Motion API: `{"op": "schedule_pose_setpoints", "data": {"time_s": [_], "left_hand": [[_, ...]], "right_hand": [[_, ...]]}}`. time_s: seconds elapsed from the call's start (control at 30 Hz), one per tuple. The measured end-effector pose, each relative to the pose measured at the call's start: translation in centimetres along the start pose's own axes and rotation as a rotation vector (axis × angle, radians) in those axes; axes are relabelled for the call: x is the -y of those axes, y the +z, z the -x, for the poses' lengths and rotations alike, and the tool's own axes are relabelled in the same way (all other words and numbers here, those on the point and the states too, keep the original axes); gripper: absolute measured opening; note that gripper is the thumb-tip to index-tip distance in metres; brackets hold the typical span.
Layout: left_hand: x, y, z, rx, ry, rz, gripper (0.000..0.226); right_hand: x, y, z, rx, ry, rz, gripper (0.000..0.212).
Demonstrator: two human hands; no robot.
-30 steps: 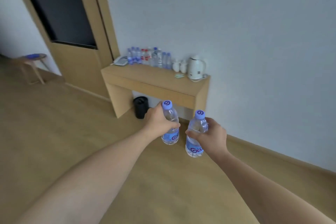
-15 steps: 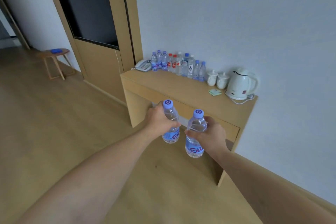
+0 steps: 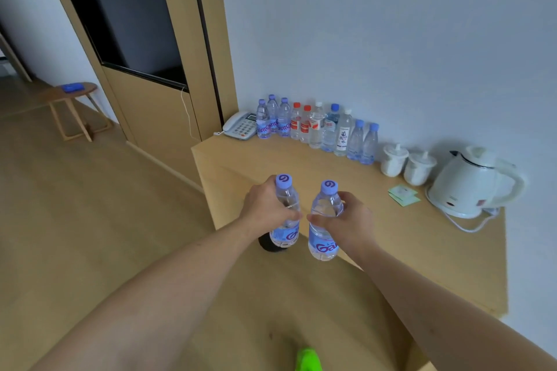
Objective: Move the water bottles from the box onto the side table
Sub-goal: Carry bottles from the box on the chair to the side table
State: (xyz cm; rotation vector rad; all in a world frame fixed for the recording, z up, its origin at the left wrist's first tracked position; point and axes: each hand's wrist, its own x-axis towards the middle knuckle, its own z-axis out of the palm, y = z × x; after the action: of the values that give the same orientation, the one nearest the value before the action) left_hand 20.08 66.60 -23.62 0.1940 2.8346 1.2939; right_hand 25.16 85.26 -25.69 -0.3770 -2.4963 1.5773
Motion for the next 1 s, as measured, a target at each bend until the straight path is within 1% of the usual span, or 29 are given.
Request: {"op": "schedule_pose_setpoints", "data": {"time_s": [0.1, 0.27, 0.4, 0.5, 0.6, 0.67, 0.77, 0.83, 0.9, 1.0], "left_hand": [[1.9, 0.3, -7.4, 0.005, -0.015, 0.004, 0.057], [3.2, -0.4, -20.0, 0.032, -0.033, -0.076, 0.064], [4.6, -1.0, -28.0, 0.041, -0.027, -0.052, 0.067], [6.1, -1.1, -33.3, 0.08, -0.02, -0.033, 0.058], [7.7, -0.8, -39.1, 0.116, 0.033, -0.043, 0.05], [8.7, -0.5, -42.9, 0.145, 0.066, -0.018, 0.05], [10.6, -0.2, -48.7, 0.229, 0.124, -0.05, 0.056], [11.7, -0.3, -52.4, 0.282, 0.168, -0.075, 0.05], [12.7, -0.3, -55.7, 0.331, 0.213, -0.088, 0.044], [13.3, -0.1, -59.8, 0.387, 0.264, -0.132, 0.045]], "right_hand": [[0.0, 2.8, -7.8, -0.002, -0.009, -0.007, 0.058], [0.8, 5.7, -20.3, 0.018, 0.023, 0.038, 0.071], [1.6, 7.7, -28.6, 0.004, 0.037, 0.064, 0.071], [1.9, 9.7, -33.3, -0.021, 0.059, 0.085, 0.073], [2.0, 12.1, -37.6, -0.036, 0.079, 0.097, 0.078], [1.9, 13.9, -40.3, -0.045, 0.093, 0.088, 0.078], [1.9, 16.8, -44.2, -0.085, 0.127, 0.071, 0.07], [1.8, 18.5, -46.3, -0.139, 0.15, 0.075, 0.066], [1.8, 20.0, -48.1, -0.184, 0.192, 0.079, 0.067], [2.0, 21.6, -50.3, -0.234, 0.277, 0.096, 0.068]]}}
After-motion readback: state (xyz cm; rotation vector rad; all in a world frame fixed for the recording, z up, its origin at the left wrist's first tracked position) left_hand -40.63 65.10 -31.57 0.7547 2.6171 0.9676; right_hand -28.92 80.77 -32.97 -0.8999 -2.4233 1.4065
